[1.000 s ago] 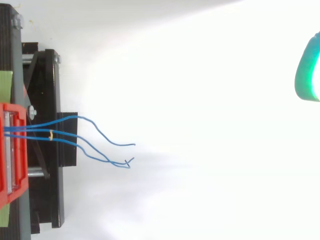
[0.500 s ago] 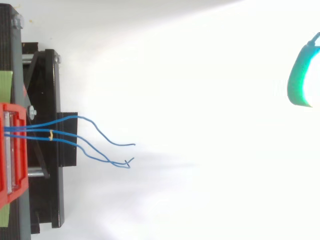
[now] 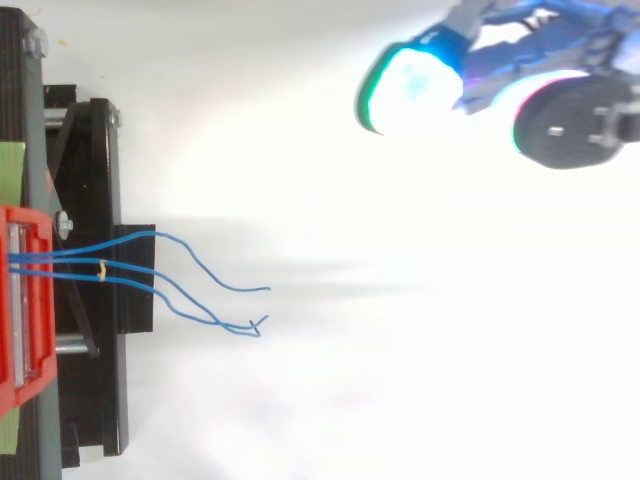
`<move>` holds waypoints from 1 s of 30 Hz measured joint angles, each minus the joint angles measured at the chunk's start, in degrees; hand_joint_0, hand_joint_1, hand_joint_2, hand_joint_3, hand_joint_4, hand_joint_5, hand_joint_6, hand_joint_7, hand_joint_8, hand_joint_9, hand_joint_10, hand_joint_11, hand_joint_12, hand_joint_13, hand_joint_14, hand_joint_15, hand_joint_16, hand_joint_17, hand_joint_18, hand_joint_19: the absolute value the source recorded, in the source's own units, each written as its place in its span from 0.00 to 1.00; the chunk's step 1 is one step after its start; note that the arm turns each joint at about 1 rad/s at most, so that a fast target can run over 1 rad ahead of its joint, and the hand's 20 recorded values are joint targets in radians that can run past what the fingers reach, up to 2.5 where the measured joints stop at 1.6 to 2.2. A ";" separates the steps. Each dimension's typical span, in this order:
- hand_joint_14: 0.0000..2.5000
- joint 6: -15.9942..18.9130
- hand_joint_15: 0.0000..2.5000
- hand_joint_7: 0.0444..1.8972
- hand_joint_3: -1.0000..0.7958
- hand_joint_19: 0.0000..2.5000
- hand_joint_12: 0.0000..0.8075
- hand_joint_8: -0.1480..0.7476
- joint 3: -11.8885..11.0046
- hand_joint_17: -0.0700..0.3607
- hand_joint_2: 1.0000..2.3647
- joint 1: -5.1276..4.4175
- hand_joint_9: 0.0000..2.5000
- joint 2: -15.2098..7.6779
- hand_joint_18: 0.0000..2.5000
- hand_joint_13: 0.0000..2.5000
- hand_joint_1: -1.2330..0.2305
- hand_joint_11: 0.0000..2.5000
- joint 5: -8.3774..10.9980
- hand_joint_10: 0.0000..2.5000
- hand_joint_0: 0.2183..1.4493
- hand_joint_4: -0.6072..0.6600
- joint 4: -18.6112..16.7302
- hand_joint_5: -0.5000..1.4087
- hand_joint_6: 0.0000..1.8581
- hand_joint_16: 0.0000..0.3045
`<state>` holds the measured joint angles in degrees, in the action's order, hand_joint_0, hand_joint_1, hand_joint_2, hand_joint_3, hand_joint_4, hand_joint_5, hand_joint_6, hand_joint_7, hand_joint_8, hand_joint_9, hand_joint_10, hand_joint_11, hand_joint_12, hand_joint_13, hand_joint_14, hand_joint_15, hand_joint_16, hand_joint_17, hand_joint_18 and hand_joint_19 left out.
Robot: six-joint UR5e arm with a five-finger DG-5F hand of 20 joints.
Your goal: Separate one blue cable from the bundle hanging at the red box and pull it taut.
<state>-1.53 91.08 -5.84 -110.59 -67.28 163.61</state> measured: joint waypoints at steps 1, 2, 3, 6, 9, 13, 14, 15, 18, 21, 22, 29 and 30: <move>0.00 -0.05 0.06 0.45 0.34 0.06 0.41 0.52 -0.19 0.38 0.01 -0.09 0.26 -0.88 0.23 0.21 0.44 0.18 0.47 0.01 0.27 0.67 -1.30 0.16 0.27 0.14; 0.00 -0.09 0.06 0.45 0.34 0.06 0.41 0.52 -0.39 0.38 0.01 -0.19 0.26 -1.68 0.23 0.21 0.44 0.18 0.85 0.00 0.27 0.67 -2.46 0.16 0.27 0.14; 0.00 -0.13 0.06 0.45 0.34 0.06 0.41 0.52 -0.56 0.38 0.01 -0.29 0.26 -2.37 0.23 0.21 0.44 0.18 1.16 0.00 0.27 0.67 -3.41 0.16 0.27 0.14; 0.00 -0.58 0.07 0.45 0.34 0.06 0.41 0.52 -0.87 0.38 0.01 -0.71 0.26 -4.26 0.23 0.21 0.44 0.18 1.92 0.01 0.27 0.67 -6.07 0.16 0.27 0.14; 0.00 -1.43 0.06 0.45 0.34 0.06 0.41 0.52 -0.97 0.38 0.01 -1.03 0.26 -6.22 0.23 0.21 0.44 0.18 2.83 0.01 0.27 0.67 -8.80 0.16 0.27 0.14; 0.00 -1.96 0.07 0.45 0.34 0.06 0.41 0.52 -1.38 0.38 0.01 -1.40 0.26 -9.37 0.23 0.21 0.44 0.18 3.57 0.01 0.27 0.67 -13.14 0.17 0.27 0.13; 0.00 -2.02 0.07 0.45 0.34 0.06 0.41 0.52 -1.50 0.38 0.01 -1.51 0.26 -9.94 0.23 0.22 0.44 0.18 3.63 0.00 0.27 0.67 -14.11 0.17 0.27 0.13; 0.00 -2.06 0.07 0.45 0.34 0.06 0.41 0.52 -1.63 0.38 0.01 -1.63 0.26 -10.42 0.23 0.22 0.44 0.18 3.66 0.00 0.27 0.67 -14.99 0.17 0.27 0.13; 0.00 -2.34 0.07 0.45 0.34 0.06 0.41 0.52 -2.04 0.38 0.01 -2.03 0.26 -11.44 0.23 0.22 0.44 0.18 3.77 0.00 0.27 0.67 -16.92 0.17 0.27 0.13; 0.00 -2.47 0.07 0.45 0.34 0.06 0.41 0.52 -3.46 0.37 0.01 -2.30 0.26 -13.17 0.23 0.22 0.43 0.18 3.77 0.00 0.27 0.67 -17.42 0.17 0.27 0.13; 0.00 -2.22 0.07 0.45 0.34 0.07 0.41 0.52 -4.32 0.37 0.01 -2.30 0.26 -14.14 0.23 0.22 0.43 0.18 3.71 0.00 0.27 0.67 -17.29 0.17 0.27 0.13; 0.00 1.24 0.07 0.45 0.34 0.06 0.41 0.52 -11.45 0.37 0.01 -2.20 0.26 -20.15 0.23 0.22 0.43 0.18 2.39 0.00 0.27 0.67 -13.42 0.17 0.27 0.13; 0.00 1.21 0.07 0.45 0.34 0.06 0.41 0.52 -11.92 0.37 0.01 -2.25 0.26 -20.42 0.23 0.22 0.43 0.18 2.33 0.00 0.27 0.67 -13.39 0.17 0.27 0.13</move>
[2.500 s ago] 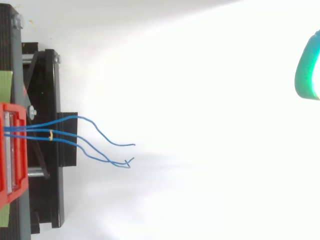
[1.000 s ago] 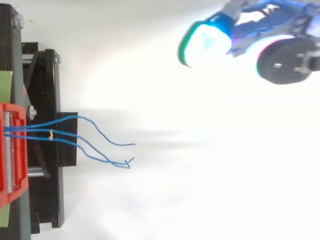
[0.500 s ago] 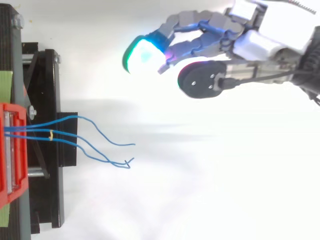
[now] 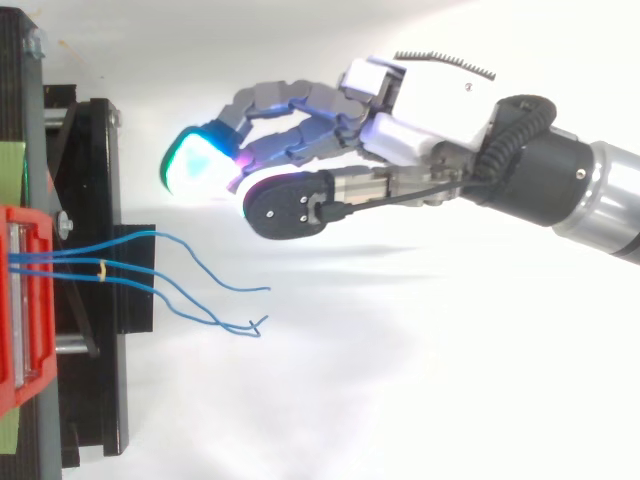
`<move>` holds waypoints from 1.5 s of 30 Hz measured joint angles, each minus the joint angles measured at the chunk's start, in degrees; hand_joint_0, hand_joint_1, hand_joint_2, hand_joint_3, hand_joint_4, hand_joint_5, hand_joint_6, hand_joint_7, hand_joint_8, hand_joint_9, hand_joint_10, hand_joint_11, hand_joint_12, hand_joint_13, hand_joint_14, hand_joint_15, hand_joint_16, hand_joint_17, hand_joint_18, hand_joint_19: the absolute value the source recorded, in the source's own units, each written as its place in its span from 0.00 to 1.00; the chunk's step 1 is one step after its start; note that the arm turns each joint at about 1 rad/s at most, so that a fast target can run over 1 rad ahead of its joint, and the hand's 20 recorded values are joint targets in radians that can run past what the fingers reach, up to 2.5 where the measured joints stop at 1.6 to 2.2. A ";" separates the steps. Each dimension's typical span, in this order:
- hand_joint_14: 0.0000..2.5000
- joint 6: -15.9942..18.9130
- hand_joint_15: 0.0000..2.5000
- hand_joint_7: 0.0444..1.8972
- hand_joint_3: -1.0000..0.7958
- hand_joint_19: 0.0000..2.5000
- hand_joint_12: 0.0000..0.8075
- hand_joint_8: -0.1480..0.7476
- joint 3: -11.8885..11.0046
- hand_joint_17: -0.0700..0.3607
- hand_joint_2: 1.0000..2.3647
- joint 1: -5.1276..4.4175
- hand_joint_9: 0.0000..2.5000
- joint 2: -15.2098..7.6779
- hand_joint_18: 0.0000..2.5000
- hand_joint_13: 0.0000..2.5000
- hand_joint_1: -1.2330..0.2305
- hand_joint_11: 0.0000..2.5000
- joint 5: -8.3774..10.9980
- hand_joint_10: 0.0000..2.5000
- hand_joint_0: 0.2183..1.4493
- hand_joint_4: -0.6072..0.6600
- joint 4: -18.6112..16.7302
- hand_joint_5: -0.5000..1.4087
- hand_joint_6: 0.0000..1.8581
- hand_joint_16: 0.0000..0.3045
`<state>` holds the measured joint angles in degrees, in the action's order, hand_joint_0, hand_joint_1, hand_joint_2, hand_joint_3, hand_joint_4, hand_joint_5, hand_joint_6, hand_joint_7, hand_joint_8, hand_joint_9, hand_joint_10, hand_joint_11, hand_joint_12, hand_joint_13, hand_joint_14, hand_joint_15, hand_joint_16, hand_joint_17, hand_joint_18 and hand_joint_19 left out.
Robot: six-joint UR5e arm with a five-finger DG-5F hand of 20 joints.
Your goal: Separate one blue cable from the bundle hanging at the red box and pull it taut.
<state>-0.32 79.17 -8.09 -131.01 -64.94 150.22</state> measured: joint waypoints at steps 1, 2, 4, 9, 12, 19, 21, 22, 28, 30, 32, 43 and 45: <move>0.00 -0.20 0.07 0.45 0.34 0.07 0.41 0.52 -0.46 0.37 0.01 -0.05 0.26 -0.23 0.23 0.22 0.43 0.18 -0.09 0.01 0.27 0.68 -0.20 0.17 0.27 0.13; 0.00 -0.46 0.07 0.45 0.34 0.07 0.41 0.52 -0.68 0.37 0.01 -0.11 0.26 -0.36 0.23 0.22 0.43 0.18 -0.15 0.00 0.27 0.67 -0.49 0.17 0.27 0.13; 0.00 -1.34 0.07 0.45 0.34 0.07 0.41 0.52 -1.06 0.37 0.01 -0.25 0.27 -0.84 0.23 0.22 0.43 0.18 -0.23 0.00 0.27 0.68 -1.80 0.17 0.27 0.13; 0.00 -2.14 0.08 0.46 0.33 0.07 0.41 0.52 -3.08 0.37 0.01 -0.48 0.27 -3.01 0.23 0.22 0.43 0.18 -0.76 0.01 0.27 0.68 -3.80 0.17 0.27 0.13; 0.00 -2.01 0.08 0.46 0.33 0.07 0.41 0.52 -4.66 0.37 0.01 -0.63 0.27 -3.92 0.23 0.22 0.43 0.19 -1.38 0.00 0.27 0.68 -3.37 0.17 0.27 0.13; 0.00 -1.99 0.08 0.48 0.33 0.07 0.40 0.52 -6.82 0.37 0.01 -1.48 0.27 -4.23 0.23 0.23 0.42 0.19 -1.98 0.01 0.27 0.69 -2.22 0.17 0.27 0.13; 0.00 -2.02 0.07 0.48 0.33 0.07 0.40 0.52 -7.27 0.37 0.01 -1.74 0.28 -4.23 0.23 0.23 0.42 0.19 -2.00 0.01 0.27 0.69 -2.07 0.18 0.27 0.13; 0.00 -2.03 0.08 0.49 0.34 0.07 0.40 0.52 -7.54 0.36 0.01 -1.91 0.28 -4.23 0.23 0.23 0.42 0.19 -2.01 0.00 0.27 0.69 -1.96 0.18 0.27 0.13; 0.00 -2.08 0.08 0.52 0.34 0.07 0.40 0.52 -8.52 0.36 0.01 -2.64 0.28 -4.25 0.23 0.23 0.42 0.20 -1.92 0.01 0.28 0.69 -1.73 0.18 0.27 0.12; 0.00 -2.11 0.08 0.54 0.34 0.07 0.40 0.52 -8.61 0.36 0.01 -2.82 0.28 -4.25 0.23 0.24 0.42 0.20 -1.89 0.01 0.28 0.69 -1.70 0.18 0.27 0.12; 0.00 -2.12 0.08 0.57 0.34 0.07 0.40 0.52 -8.65 0.36 0.01 -3.00 0.29 -4.25 0.23 0.24 0.41 0.20 -1.87 0.01 0.28 0.69 -1.65 0.19 0.27 0.12; 0.00 -1.53 0.08 0.71 0.37 0.07 0.40 0.52 -9.75 0.35 0.01 -3.24 0.30 -4.18 0.23 0.24 0.42 0.21 -1.97 0.01 0.30 0.64 -0.75 0.20 0.27 0.12; 0.00 -1.44 0.08 0.70 0.38 0.07 0.39 0.52 -10.59 0.35 0.01 -3.24 0.30 -4.17 0.23 0.24 0.42 0.21 -1.96 0.01 0.31 0.64 0.45 0.20 0.28 0.12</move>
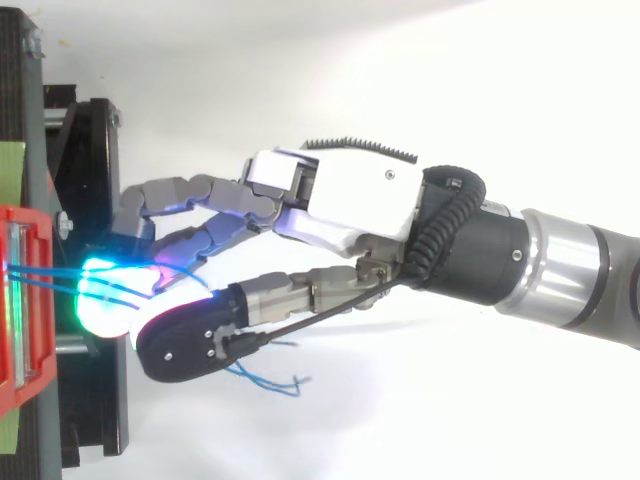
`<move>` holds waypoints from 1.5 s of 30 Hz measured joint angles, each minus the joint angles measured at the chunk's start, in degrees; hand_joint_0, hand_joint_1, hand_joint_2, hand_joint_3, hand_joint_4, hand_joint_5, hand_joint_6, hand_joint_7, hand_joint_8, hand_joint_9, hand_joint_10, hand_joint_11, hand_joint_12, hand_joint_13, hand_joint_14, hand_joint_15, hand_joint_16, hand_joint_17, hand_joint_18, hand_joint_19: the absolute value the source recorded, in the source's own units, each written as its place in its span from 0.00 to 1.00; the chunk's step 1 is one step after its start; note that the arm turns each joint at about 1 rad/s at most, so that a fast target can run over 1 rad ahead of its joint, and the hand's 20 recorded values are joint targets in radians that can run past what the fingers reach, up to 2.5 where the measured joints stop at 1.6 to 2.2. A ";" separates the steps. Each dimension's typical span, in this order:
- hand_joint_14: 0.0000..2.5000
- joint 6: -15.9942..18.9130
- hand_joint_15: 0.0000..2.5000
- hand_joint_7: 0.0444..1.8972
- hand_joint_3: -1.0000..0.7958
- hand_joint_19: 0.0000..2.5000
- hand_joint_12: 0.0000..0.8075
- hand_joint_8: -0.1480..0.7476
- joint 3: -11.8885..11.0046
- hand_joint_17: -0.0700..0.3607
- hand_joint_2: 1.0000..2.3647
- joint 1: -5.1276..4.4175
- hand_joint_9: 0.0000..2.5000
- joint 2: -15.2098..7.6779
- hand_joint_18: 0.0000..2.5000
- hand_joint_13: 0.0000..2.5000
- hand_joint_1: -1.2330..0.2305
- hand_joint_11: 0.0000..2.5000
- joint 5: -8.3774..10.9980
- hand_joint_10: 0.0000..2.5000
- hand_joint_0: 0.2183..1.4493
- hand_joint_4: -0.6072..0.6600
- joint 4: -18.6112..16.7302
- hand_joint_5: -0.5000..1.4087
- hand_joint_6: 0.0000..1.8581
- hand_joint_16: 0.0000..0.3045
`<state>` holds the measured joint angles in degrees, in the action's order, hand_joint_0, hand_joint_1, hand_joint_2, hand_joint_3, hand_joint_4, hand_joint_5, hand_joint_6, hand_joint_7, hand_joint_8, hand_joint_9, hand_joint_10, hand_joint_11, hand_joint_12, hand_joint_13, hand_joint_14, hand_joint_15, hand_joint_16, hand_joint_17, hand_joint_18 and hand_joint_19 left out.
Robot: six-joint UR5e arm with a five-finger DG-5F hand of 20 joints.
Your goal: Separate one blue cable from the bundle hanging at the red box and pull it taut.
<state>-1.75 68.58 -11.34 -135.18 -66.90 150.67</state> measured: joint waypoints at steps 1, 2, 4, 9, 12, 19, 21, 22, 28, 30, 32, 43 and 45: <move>0.00 0.01 0.08 0.70 0.39 0.07 0.39 0.52 -0.38 0.35 0.01 0.00 0.30 0.00 0.23 0.24 0.42 0.22 0.01 0.01 0.31 0.63 0.59 0.20 0.29 0.12; 0.00 0.01 0.08 0.68 0.40 0.07 0.39 0.52 -0.83 0.35 0.01 0.00 0.30 0.01 0.23 0.24 0.42 0.22 0.04 0.01 0.32 0.63 1.33 0.20 0.30 0.12; 0.00 0.15 0.08 0.67 0.41 0.07 0.39 0.52 -1.94 0.35 0.01 0.00 0.30 0.01 0.23 0.24 0.42 0.22 0.03 0.01 0.32 0.63 3.66 0.19 0.31 0.12; 0.00 0.39 0.08 0.66 0.42 0.07 0.39 0.52 -3.44 0.35 0.01 0.00 0.30 0.26 0.23 0.24 0.41 0.22 0.00 0.01 0.32 0.63 9.99 0.19 0.33 0.12; 0.00 0.42 0.08 0.66 0.40 0.07 0.39 0.52 -3.78 0.34 0.01 0.00 0.30 0.64 0.23 0.24 0.40 0.22 0.02 0.01 0.32 0.63 12.38 0.19 0.33 0.11; 0.00 0.33 0.08 0.64 0.32 0.07 0.40 0.52 -3.89 0.35 0.00 -0.01 0.30 1.54 0.23 0.24 0.50 0.23 -0.03 0.01 0.28 0.64 14.10 0.19 0.34 0.12; 0.00 0.27 0.08 0.64 0.32 0.07 0.40 0.53 -3.89 0.35 0.00 0.02 0.30 1.79 0.23 0.24 0.50 0.23 -0.01 0.01 0.28 0.64 14.17 0.19 0.34 0.12; 0.00 0.21 0.08 0.64 0.32 0.07 0.40 0.53 -3.92 0.35 0.00 0.05 0.30 1.93 0.23 0.24 0.50 0.22 0.02 0.01 0.28 0.64 14.19 0.19 0.34 0.12; 0.00 -0.01 0.08 0.64 0.35 0.07 0.39 0.53 -3.96 0.34 0.01 0.24 0.31 2.39 0.23 0.25 0.45 0.23 0.24 0.01 0.30 0.64 14.10 0.19 0.35 0.11; 0.00 -0.05 0.08 0.62 0.37 0.07 0.39 0.53 -3.96 0.34 0.01 0.32 0.31 2.44 0.23 0.25 0.44 0.23 0.26 0.01 0.31 0.63 14.01 0.18 0.37 0.11; 0.00 -0.07 0.08 0.60 0.41 0.06 0.39 0.53 -3.97 0.34 0.01 0.38 0.31 2.44 0.23 0.25 0.43 0.24 0.27 0.01 0.32 0.64 13.98 0.18 0.38 0.11; 0.00 -0.39 0.08 0.54 0.42 0.07 0.39 0.52 -4.83 0.34 0.01 0.68 0.31 2.47 0.23 0.24 0.31 0.26 0.28 0.01 0.36 0.64 13.89 0.16 0.43 0.11; 0.00 -0.54 0.08 0.54 0.39 0.07 0.39 0.52 -4.83 0.34 0.01 0.68 0.31 2.47 0.23 0.24 0.29 0.27 0.28 0.01 0.36 0.65 13.87 0.15 0.44 0.11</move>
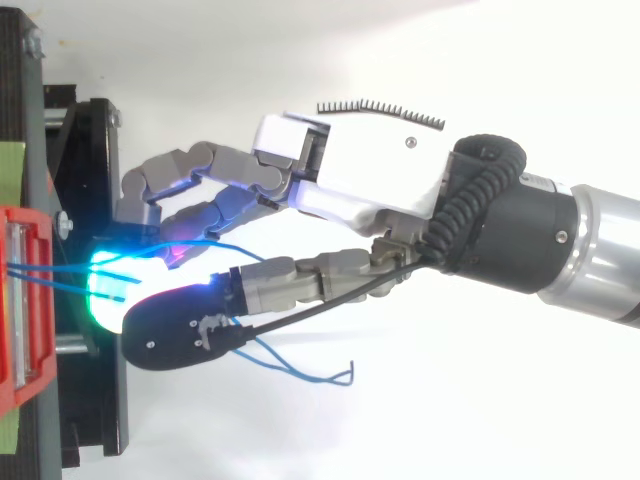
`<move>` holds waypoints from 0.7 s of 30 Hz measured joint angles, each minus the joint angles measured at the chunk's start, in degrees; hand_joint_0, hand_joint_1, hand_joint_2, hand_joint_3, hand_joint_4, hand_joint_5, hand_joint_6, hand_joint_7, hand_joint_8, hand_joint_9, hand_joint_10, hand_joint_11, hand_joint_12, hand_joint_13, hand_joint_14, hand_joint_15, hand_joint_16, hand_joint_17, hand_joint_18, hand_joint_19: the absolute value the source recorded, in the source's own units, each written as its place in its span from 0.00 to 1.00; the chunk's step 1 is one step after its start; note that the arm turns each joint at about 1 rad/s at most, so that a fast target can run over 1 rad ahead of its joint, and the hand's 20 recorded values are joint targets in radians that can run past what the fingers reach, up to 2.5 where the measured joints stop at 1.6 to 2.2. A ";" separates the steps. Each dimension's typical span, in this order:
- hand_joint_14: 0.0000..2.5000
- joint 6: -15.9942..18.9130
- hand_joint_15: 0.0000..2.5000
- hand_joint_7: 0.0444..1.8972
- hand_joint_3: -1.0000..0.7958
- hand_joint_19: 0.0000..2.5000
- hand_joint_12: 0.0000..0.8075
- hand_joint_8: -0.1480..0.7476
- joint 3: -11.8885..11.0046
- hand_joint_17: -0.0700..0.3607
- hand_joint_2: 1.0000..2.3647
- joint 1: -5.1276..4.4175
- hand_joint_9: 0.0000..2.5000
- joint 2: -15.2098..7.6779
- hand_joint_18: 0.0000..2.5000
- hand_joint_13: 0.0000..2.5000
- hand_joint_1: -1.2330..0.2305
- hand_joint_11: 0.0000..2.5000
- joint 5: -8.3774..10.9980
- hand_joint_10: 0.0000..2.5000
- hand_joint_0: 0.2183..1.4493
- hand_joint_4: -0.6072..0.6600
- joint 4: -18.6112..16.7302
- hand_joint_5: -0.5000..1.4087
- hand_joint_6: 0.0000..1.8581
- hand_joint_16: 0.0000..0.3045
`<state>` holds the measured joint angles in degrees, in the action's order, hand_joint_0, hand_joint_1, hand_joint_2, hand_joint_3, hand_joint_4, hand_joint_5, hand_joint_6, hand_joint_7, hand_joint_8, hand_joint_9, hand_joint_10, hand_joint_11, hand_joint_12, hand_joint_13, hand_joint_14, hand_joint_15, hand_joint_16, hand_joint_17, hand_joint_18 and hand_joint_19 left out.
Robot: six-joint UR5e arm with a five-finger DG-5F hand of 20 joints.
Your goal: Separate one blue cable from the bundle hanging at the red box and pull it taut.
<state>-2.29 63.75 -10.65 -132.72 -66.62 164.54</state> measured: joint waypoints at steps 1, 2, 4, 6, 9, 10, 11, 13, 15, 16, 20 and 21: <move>0.00 -0.07 0.08 0.54 0.37 0.07 0.39 0.52 0.00 0.34 0.01 0.00 0.31 0.00 0.23 0.24 0.28 0.26 0.00 0.01 0.37 0.65 -0.01 0.15 0.44 0.11; 0.00 -0.11 0.08 0.54 0.33 0.07 0.39 0.52 0.00 0.34 0.01 0.01 0.31 0.00 0.23 0.24 0.28 0.26 0.00 0.01 0.38 0.65 -0.01 0.15 0.45 0.11; 0.00 -0.15 0.08 0.53 0.30 0.07 0.39 0.52 -0.01 0.34 0.00 0.01 0.31 0.00 0.23 0.25 0.27 0.27 0.00 0.01 0.39 0.65 0.00 0.16 0.45 0.11; 0.00 -0.16 0.08 0.54 0.28 0.07 0.39 0.52 -0.02 0.34 0.00 0.01 0.31 0.00 0.24 0.25 0.26 0.27 0.00 0.01 0.38 0.65 0.01 0.16 0.45 0.11; 0.00 -0.22 0.08 0.56 0.28 0.07 0.39 0.52 -0.02 0.34 0.00 0.02 0.31 0.00 0.24 0.25 0.27 0.27 0.00 0.01 0.33 0.65 0.00 0.16 0.45 0.11; 0.00 -0.23 0.09 0.55 0.28 0.07 0.39 0.52 -0.03 0.34 0.00 0.01 0.32 0.00 0.24 0.25 0.28 0.28 0.00 0.01 0.29 0.65 0.00 0.17 0.45 0.11; 0.00 -0.24 0.09 0.55 0.28 0.07 0.40 0.53 -0.03 0.35 0.00 0.02 0.32 0.00 0.24 0.25 0.32 0.27 0.00 0.01 0.26 0.66 0.00 0.17 0.45 0.12; 0.00 -0.25 0.09 0.55 0.28 0.08 0.41 0.53 -0.03 0.35 0.00 0.02 0.33 0.00 0.24 0.26 0.36 0.28 0.00 0.01 0.25 0.66 -0.01 0.17 0.44 0.12; 0.00 -0.25 0.09 0.56 0.28 0.08 0.40 0.53 -0.03 0.35 0.00 0.02 0.33 0.00 0.24 0.26 0.46 0.27 0.02 0.01 0.26 0.65 -0.01 0.18 0.43 0.11; 0.00 -0.26 0.09 0.57 0.28 0.09 0.39 0.52 -0.03 0.34 0.00 0.02 0.34 0.00 0.23 0.26 0.50 0.27 0.04 0.01 0.29 0.64 -0.01 0.18 0.43 0.11; 0.00 -0.31 0.09 0.59 0.31 0.09 0.39 0.52 -0.03 0.33 0.00 0.02 0.34 0.00 0.23 0.26 0.46 0.27 0.05 0.01 0.33 0.62 -0.01 0.18 0.42 0.11; 0.00 -0.33 0.10 0.59 0.34 0.09 0.39 0.52 -0.03 0.33 0.01 0.02 0.34 0.00 0.23 0.26 0.43 0.28 0.06 0.01 0.32 0.62 -0.01 0.18 0.42 0.11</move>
<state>-2.62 63.72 -10.63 -132.72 -66.56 164.54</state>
